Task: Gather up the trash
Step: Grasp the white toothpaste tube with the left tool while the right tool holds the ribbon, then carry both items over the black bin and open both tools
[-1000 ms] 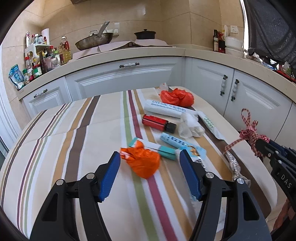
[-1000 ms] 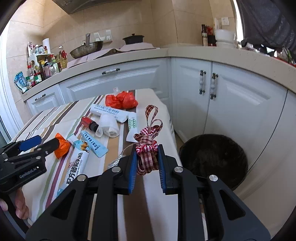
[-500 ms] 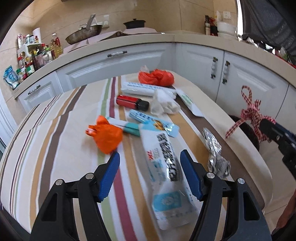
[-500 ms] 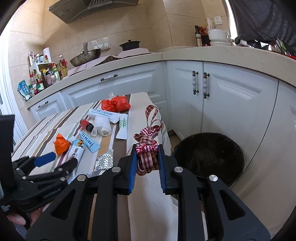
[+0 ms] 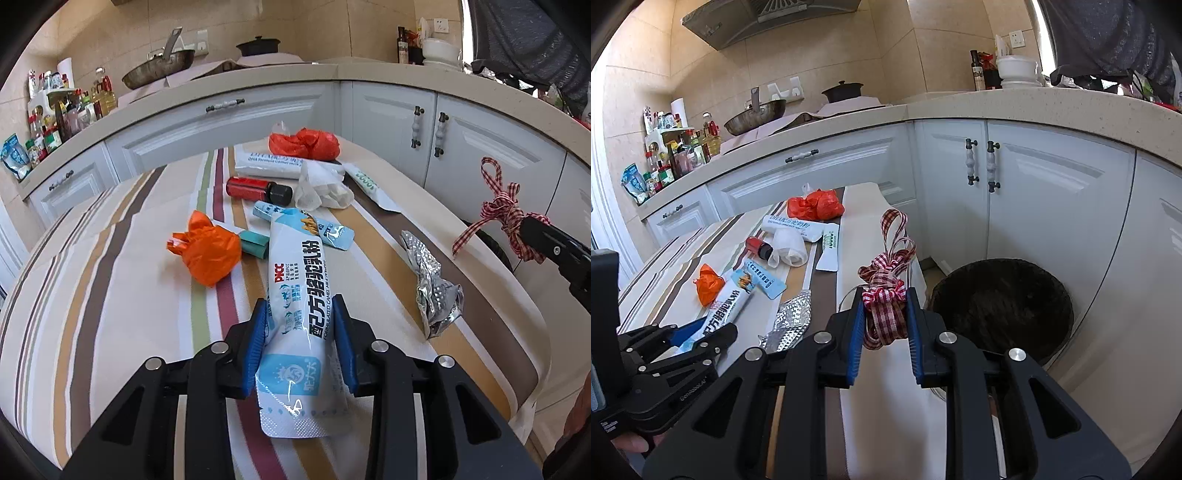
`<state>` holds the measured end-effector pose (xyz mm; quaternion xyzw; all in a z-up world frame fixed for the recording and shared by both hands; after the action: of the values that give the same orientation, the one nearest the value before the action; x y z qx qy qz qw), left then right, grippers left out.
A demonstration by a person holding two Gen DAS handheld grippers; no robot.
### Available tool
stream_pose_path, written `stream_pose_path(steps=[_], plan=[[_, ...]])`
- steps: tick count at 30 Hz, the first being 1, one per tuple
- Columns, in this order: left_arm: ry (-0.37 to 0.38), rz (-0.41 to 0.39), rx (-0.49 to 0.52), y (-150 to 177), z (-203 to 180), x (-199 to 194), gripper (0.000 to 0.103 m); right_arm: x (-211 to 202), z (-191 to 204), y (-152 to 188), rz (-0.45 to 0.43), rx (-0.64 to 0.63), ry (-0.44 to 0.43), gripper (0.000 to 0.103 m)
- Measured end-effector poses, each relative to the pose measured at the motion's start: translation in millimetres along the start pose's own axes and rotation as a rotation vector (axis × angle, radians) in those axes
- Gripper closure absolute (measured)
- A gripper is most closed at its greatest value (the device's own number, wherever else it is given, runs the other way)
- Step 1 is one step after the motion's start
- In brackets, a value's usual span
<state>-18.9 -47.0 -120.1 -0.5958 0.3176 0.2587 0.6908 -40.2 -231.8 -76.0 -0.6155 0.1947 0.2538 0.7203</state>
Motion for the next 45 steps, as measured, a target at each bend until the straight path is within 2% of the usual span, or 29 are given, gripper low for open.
stream_pose_path(steps=[7,16,19,24,28,32,39,43,44,45], plan=[[-0.005,-0.096,0.026,-6.9,0.9,-22.6,0.067,-9.0,-0.6,-1.5,-0.023,-0.006,0.035,0.082],[0.060,-0.172,0.046,-50.5,-8.6,-31.3,0.067,-23.4,-18.3,-21.5,-0.082,-0.022,0.132,0.082],[0.084,-0.218,0.062,-71.9,-22.0,-35.5,0.067,-22.2,-30.5,-30.9,-0.100,-0.024,0.168,0.082],[0.162,-0.226,0.071,-106.0,-55.3,-30.7,0.067,-17.2,-53.6,-48.1,-0.129,-0.019,0.212,0.082],[0.185,-0.239,0.119,-121.5,-89.6,-23.6,0.067,-10.3,-75.7,-60.5,-0.142,-0.007,0.231,0.082],[0.212,-0.200,0.167,-132.5,-125.5,-6.8,0.067,-1.6,-94.9,-71.5,-0.144,0.001,0.244,0.082],[0.237,-0.071,0.206,-155.2,-172.4,34.9,0.066,27.2,-137.5,-81.4,-0.111,0.045,0.243,0.082],[0.221,-0.023,0.216,-164.3,-188.8,56.1,0.053,46.7,-159.6,-80.5,-0.085,0.073,0.243,0.081],[0.221,-0.010,0.220,-165.1,-191.9,60.2,0.047,52.8,-165.9,-80.5,-0.075,0.082,0.235,0.078],[0.218,0.003,0.222,-165.9,-195.7,65.7,0.043,57.7,-170.6,-80.0,-0.067,0.087,0.232,0.069]])
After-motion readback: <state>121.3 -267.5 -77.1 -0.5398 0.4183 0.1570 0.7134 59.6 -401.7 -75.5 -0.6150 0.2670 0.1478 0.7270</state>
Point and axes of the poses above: each gripper's, at about its wrist camera, not at the fingertips, and x roughly the way its jaws point, z to its left, y to its underside, the point moved 2 cm from there along x, roughly the way its jaws point, and after that the axes turned 7 degrees about z, right-handed, at the moved point
